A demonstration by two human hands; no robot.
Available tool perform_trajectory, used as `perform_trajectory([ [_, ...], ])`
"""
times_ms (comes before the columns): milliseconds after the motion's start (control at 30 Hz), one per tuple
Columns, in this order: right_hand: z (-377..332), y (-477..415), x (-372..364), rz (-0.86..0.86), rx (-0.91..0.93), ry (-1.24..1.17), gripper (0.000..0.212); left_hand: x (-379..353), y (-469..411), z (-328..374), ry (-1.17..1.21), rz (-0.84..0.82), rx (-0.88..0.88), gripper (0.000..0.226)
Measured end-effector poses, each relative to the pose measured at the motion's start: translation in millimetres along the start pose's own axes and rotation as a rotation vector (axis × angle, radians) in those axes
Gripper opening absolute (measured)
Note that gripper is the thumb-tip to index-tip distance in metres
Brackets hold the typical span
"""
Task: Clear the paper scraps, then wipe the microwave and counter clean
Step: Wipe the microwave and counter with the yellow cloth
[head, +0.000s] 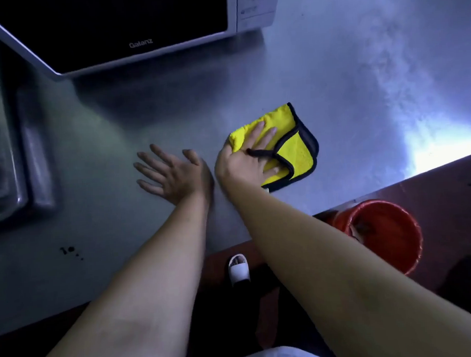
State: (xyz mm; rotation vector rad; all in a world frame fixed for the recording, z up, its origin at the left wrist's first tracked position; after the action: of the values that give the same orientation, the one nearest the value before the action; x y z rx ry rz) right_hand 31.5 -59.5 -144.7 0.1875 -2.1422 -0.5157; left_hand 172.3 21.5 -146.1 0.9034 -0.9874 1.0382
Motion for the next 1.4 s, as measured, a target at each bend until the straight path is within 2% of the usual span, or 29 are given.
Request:
perform_trajectory([
  [67,-18.1,-24.7,6.0,-0.092,0.015,-0.125,0.079,-2.1,-1.9,-0.3,-0.005,-0.077,-0.002,0.076],
  [133,-25.6,-49.1,19.9,-0.264,0.026,-0.181,0.071,-3.6,-9.0,-1.4,-0.007,-0.221,0.024,0.083],
  [200,-15.5,-57.8,54.6,-0.389,0.011,-0.377,0.066,3.4,-15.4,-9.4,0.051,-0.366,0.027,0.091],
  [267,11.5,-45.5,100.3,-0.464,0.019,-0.662,0.051,19.7,-16.8,-20.4,0.296,-0.43,-0.017,0.088],
  [333,44.9,-15.7,133.3,-0.53,-0.059,-0.855,0.057,38.0,-5.7,-39.8,0.686,-0.512,0.023,0.08],
  [400,82.6,10.2,147.1,-0.525,-0.176,-0.937,0.06,52.5,16.0,-65.0,0.843,-0.585,0.058,0.072],
  [533,132.7,63.6,151.1,-0.63,-0.327,-0.996,0.055,67.9,63.5,-108.9,0.643,-0.614,-0.027,0.054],
  [633,146.1,83.1,168.2,-0.714,-0.359,-1.09,0.055,77.7,89.5,-117.6,0.661,-0.665,-0.039,0.033],
  [733,138.6,83.0,186.7,-0.72,-0.332,-1.209,0.053,96.4,118.2,-84.2,0.82,-0.869,-0.058,0.031],
  [833,117.6,70.6,192.0,-0.691,-0.311,-1.267,0.057,113.2,148.1,-26.9,0.879,-1.019,-0.197,0.037],
  [933,89.6,58.2,197.6,-0.69,-0.271,-1.249,0.06,114.9,163.2,17.1,0.742,-0.924,-0.284,0.049],
  [1000,74.4,43.8,203.6,-0.631,-0.213,-1.216,0.055,110.4,164.8,29.1,0.606,-0.844,-0.331,0.053],
  [1067,59.5,21.9,220.0,-0.468,0.026,-1.212,0.047,101.4,164.3,23.0,0.532,-0.834,-0.326,0.055],
  [1100,48.1,14.3,234.0,-0.368,0.254,-1.134,0.044,96.4,162.3,12.9,0.533,-0.83,-0.275,0.054],
  [1167,28.6,7.9,246.6,-0.159,0.722,-0.806,0.043,90.5,155.6,-18.6,0.561,-0.763,-0.105,0.046],
  [1200,27.6,1.9,239.1,-0.087,0.814,-0.634,0.042,88.6,152.1,-38.4,0.576,-0.707,-0.011,0.04],
  [1233,29.3,-7.3,223.8,-0.07,0.82,-0.457,0.045,87.0,151.0,-57.5,0.595,-0.652,0.076,0.034],
  [1300,37.1,-27.6,175.9,-0.173,0.761,-0.063,0.059,86.7,154.7,-93.9,0.62,-0.562,0.211,0.029],
  [1367,49.6,-50.2,122.0,-0.266,0.723,0.362,0.067,89.0,161.3,-123.0,0.598,-0.492,0.301,0.035],
  [1400,49.4,-58.3,100.5,-0.267,0.725,0.502,0.068,90.3,164.1,-135.3,0.57,-0.465,0.328,0.04],
])
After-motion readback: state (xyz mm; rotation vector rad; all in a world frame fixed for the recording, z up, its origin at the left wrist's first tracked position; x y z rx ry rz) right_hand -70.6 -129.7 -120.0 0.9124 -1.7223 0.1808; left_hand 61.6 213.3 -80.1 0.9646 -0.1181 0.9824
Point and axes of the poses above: each hand's wrist, its own y-axis away from the middle knuckle, its own x-axis out of the back of the hand, z = x × y, the point moved 7 cm from there along -y, towards the middle knuckle, and after that the axes turned 1 degree about x, right-handed, at the moved point
